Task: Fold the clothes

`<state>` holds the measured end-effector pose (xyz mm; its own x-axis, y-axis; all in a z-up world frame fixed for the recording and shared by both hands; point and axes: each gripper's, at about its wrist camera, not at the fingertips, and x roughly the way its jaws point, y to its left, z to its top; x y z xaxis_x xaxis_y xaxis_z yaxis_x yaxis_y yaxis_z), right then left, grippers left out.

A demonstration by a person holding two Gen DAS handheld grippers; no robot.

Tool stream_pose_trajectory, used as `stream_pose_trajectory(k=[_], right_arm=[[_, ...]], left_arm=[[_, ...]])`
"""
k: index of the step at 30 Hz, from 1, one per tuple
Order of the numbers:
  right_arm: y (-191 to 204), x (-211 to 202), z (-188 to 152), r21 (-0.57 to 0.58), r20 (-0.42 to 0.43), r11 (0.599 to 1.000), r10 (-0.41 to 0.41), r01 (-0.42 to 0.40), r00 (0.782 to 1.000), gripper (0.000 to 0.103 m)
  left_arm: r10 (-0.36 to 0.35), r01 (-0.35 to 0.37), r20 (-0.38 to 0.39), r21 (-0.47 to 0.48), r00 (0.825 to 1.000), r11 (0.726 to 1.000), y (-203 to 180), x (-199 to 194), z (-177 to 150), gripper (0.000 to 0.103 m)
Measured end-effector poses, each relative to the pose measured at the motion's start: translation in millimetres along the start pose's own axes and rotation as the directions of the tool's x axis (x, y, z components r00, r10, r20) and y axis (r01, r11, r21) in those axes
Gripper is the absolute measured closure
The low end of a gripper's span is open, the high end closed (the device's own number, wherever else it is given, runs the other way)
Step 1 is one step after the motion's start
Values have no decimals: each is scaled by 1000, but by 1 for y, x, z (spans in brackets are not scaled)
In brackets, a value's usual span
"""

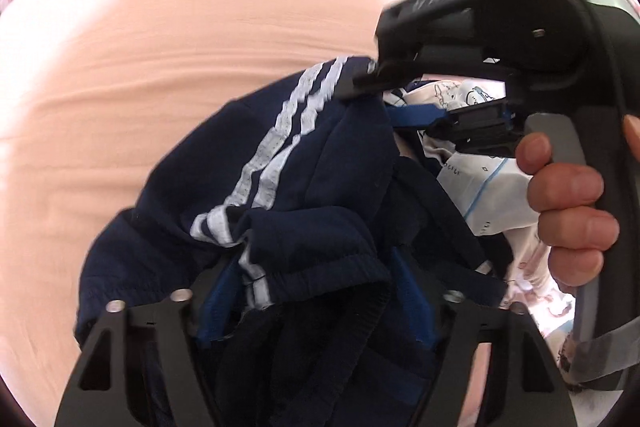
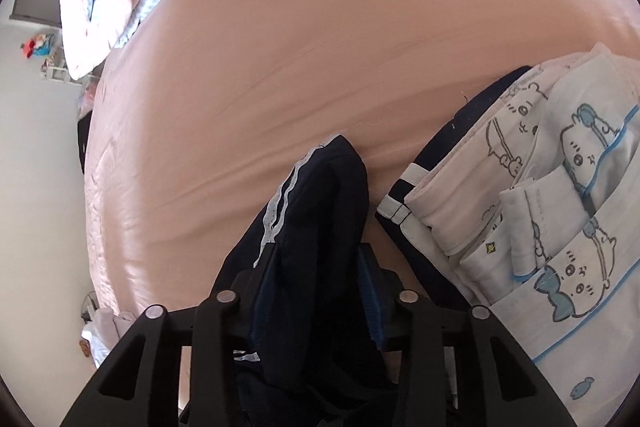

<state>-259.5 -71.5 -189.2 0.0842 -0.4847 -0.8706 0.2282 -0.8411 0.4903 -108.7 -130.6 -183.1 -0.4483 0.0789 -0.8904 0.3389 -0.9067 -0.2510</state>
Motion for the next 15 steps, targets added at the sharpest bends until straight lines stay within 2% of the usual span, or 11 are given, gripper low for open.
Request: stream_pose_trajectory(k=[2,3,4,7,11,15], right_arm=[[-1,5,-1,5,-2,1000,-18,18,1000,78],[1,7,-1,2,0,1000,-20,20,1000,79],[2,9,-2,0,1,1000,-22,22,1000,82],[11,12,-4,-24,17,999,-30,31,999,89],[23,9,-7,-50,52,998,-26,29,998,91],[29,9,-9,-55,63,998,-8,11,998,91]], left_arm=[[30,-31,18,37,999,999,-2,-2,-2,50],[45,-46,23,53,999,998,-3,-2,-3,59],[55,-56,30,59,998,997,-2,-4,-3,66],[63,-64,32,50,998,997,5,-6,-3,79],[55,-58,53,56,997,997,14,-12,2,86],[61,-63,81,31,995,998,28,-23,9,88]])
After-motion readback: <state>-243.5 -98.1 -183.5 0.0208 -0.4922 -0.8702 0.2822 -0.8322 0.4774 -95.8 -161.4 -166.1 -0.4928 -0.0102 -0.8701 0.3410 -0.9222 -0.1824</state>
